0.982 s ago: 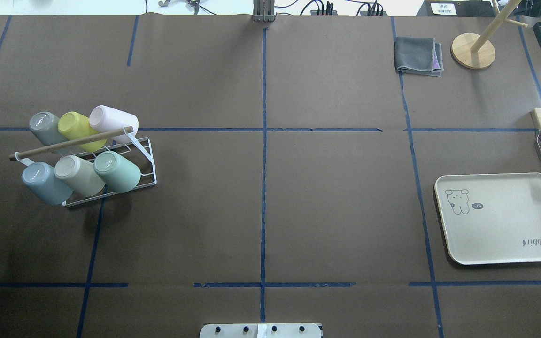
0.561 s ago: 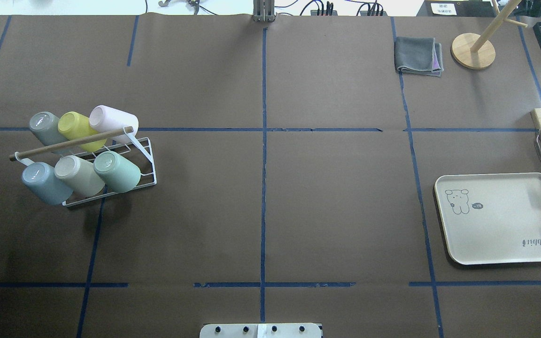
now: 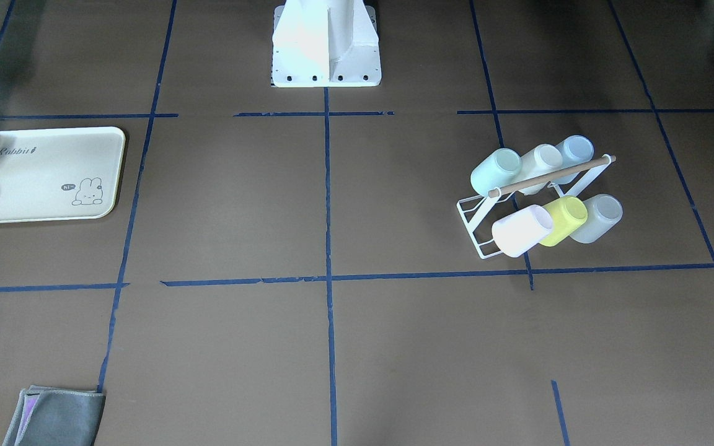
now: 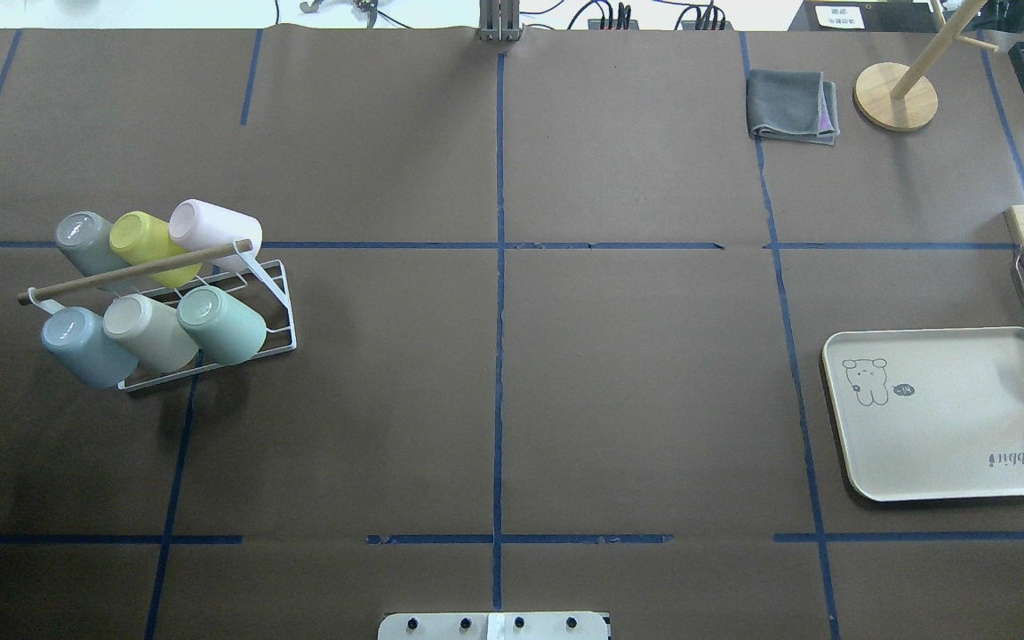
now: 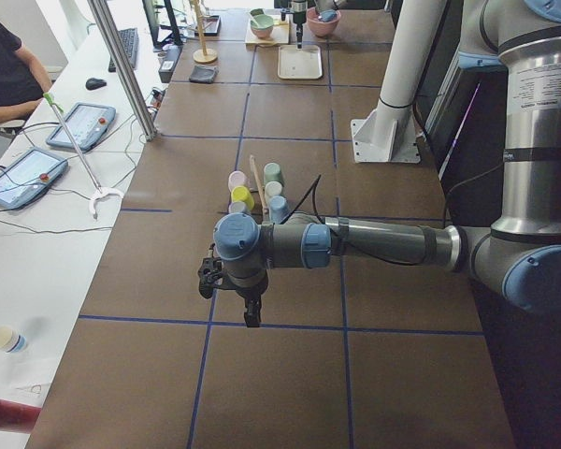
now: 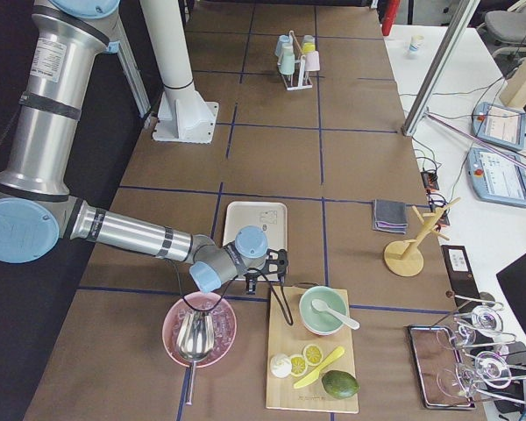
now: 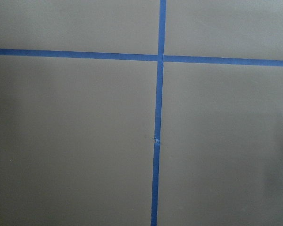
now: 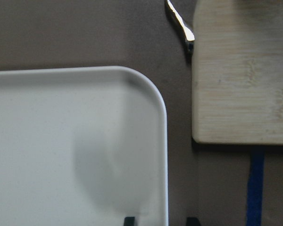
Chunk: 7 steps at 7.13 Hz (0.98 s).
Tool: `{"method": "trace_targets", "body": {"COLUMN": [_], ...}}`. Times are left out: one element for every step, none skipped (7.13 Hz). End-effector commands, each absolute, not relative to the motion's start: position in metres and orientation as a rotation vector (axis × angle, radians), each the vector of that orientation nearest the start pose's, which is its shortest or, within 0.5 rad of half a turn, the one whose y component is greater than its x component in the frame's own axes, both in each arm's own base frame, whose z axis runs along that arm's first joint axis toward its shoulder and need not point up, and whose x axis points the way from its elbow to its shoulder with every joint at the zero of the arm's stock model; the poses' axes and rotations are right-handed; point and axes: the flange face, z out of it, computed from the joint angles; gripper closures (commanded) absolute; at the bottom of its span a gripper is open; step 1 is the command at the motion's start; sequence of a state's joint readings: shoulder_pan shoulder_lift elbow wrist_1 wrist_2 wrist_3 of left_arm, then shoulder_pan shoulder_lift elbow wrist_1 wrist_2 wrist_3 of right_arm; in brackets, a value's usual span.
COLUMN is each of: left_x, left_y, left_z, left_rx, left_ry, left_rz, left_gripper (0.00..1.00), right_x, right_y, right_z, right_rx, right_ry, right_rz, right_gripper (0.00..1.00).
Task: Pick up and place green cup on tray
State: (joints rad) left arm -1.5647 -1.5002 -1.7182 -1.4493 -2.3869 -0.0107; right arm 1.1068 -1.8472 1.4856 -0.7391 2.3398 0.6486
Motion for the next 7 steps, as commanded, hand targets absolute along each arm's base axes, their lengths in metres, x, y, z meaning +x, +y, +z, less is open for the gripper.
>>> {"method": "trace_targets", "body": {"left_x": [-0.058, -0.058, -0.058, -0.058, -0.059, -0.059, -0.059], "left_y": [-0.457, -0.457, -0.458, -0.458, -0.458, -0.458, -0.457], "left_z": [0.629, 0.629, 0.628, 0.628, 0.628, 0.625, 0.623], "left_rx": [-0.050, -0.050, -0.047, -0.047, -0.047, -0.041, -0.040], "left_ry": [0.817, 0.816, 0.816, 0.817, 0.817, 0.816, 0.817], "left_rz": [-0.023, -0.023, -0.022, -0.022, -0.023, -0.021, -0.020], "left_gripper": [0.00, 0.00, 0.00, 0.00, 0.00, 0.00, 0.00], "right_x": [-0.109, -0.109, -0.109, -0.110, -0.115, -0.119, -0.131], "right_y": [-0.361, -0.360, -0.361, -0.364, -0.371, -0.380, -0.400], "right_z": [0.732, 0.733, 0.732, 0.717, 0.688, 0.656, 0.619], "right_rx": [-0.024, -0.025, -0.020, 0.000, 0.037, 0.082, 0.082], "right_ry": [-0.871, -0.870, -0.873, -0.894, -0.922, -0.947, -1.001], "right_rz": [-0.007, -0.006, -0.009, -0.020, -0.041, -0.054, -0.021], "right_gripper": [0.90, 0.98, 1.00, 1.00, 1.00, 1.00, 1.00]}}
